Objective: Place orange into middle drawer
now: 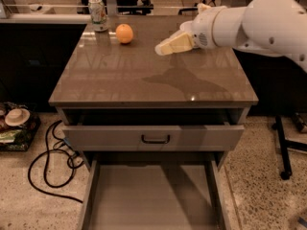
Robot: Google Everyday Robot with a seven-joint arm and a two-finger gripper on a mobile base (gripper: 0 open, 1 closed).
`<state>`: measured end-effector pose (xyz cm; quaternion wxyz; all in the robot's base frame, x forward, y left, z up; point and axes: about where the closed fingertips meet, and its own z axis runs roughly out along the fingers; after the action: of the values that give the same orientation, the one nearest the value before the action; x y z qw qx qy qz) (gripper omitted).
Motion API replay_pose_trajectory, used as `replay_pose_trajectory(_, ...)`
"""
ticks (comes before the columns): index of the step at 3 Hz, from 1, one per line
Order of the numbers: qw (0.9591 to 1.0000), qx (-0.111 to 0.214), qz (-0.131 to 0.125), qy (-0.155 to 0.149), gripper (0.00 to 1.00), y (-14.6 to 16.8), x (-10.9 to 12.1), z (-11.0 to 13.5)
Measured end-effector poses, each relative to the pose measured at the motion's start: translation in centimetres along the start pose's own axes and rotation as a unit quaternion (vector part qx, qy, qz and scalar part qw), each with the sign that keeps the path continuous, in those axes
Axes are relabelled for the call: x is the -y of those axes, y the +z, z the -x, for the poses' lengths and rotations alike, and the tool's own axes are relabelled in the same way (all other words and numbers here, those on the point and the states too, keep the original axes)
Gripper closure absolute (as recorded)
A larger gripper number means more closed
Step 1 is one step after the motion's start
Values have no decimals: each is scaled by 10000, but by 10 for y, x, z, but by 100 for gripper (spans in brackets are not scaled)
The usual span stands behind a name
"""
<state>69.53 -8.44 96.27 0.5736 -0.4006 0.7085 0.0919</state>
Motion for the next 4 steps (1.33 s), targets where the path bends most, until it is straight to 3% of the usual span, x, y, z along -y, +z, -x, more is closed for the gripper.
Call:
replay_pose_trajectory(1,9986,270,-161,421,0,51,18,5)
replay_pose_trajectory(3,9907,595,-388,1159,0,136,39,-2)
replay_pose_trajectory(4,9907,595,-387,1159,0,136,39,-2)
